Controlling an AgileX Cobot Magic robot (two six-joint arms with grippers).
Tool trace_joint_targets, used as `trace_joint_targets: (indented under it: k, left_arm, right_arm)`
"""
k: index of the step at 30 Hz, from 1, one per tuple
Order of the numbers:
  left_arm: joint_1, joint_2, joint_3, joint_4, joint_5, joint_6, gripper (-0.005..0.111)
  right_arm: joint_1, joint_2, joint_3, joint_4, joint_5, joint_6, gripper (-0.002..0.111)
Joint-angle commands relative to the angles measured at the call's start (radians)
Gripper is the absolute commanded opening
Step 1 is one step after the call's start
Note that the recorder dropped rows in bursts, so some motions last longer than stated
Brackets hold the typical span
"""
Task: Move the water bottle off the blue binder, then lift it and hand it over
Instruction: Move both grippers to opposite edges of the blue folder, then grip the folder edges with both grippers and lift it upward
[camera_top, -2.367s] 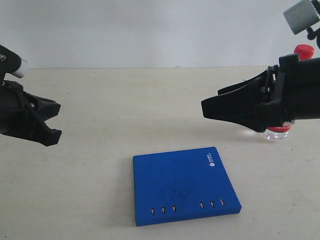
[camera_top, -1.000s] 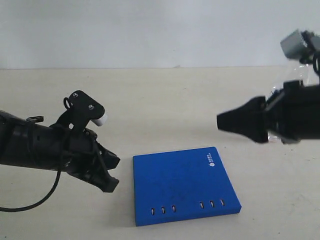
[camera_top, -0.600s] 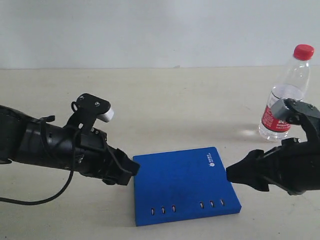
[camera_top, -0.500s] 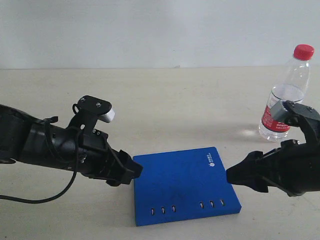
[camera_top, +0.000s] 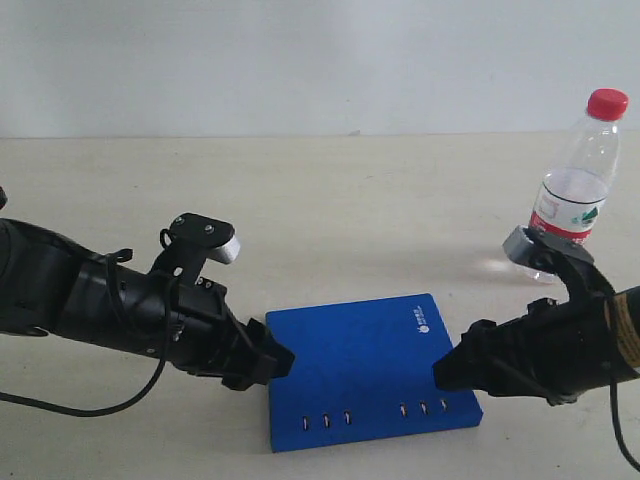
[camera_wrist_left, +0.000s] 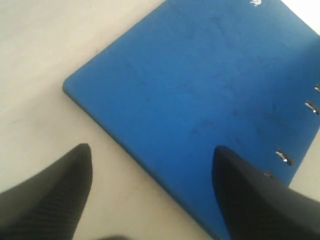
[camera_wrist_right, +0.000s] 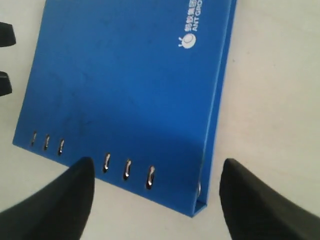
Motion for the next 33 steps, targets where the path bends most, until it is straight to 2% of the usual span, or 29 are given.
trace_joint_targets:
  k: [1, 5, 9, 18, 22, 25, 27, 30, 33]
  left_arm:
    - [-0.006, 0.001, -0.004, -0.007, 0.017, -0.011, 0.064]
    - [-0.006, 0.001, -0.004, -0.007, 0.024, -0.011, 0.064]
    - [-0.006, 0.001, -0.004, -0.007, 0.026, -0.011, 0.064]
    - [-0.006, 0.001, -0.004, -0.007, 0.026, -0.011, 0.064]
    - [-0.006, 0.001, -0.004, -0.007, 0.065, 0.007, 0.064]
    - [-0.006, 0.002, -0.004, -0.007, 0.092, 0.027, 0.064]
    - [-0.006, 0.002, -0.004, -0.007, 0.097, 0.026, 0.064]
    - [-0.006, 0.002, -0.004, -0.007, 0.12, 0.026, 0.064]
    - [-0.006, 0.002, -0.004, -0.007, 0.16, 0.033, 0.064]
  right_arm:
    - [0.001, 0.067, -0.039, 0.001, -0.066, -0.043, 0.063]
    - [0.001, 0.11, -0.069, 0.001, -0.194, -0.076, 0.063]
    - [0.001, 0.123, -0.069, 0.001, -0.201, -0.088, 0.063]
    - [0.001, 0.123, -0.069, 0.001, -0.034, -0.062, 0.063]
    - [0.001, 0.168, -0.069, 0.006, -0.147, -0.081, 0.063]
    - [0.001, 0.227, -0.069, 0.073, -0.314, -0.187, 0.063]
    - [0.001, 0.234, -0.069, 0.121, -0.431, -0.253, 0.056]
    - [0.001, 0.234, -0.069, 0.141, -0.606, -0.307, 0.032]
    - [0.001, 0.234, -0.069, 0.142, -0.606, -0.322, 0.018]
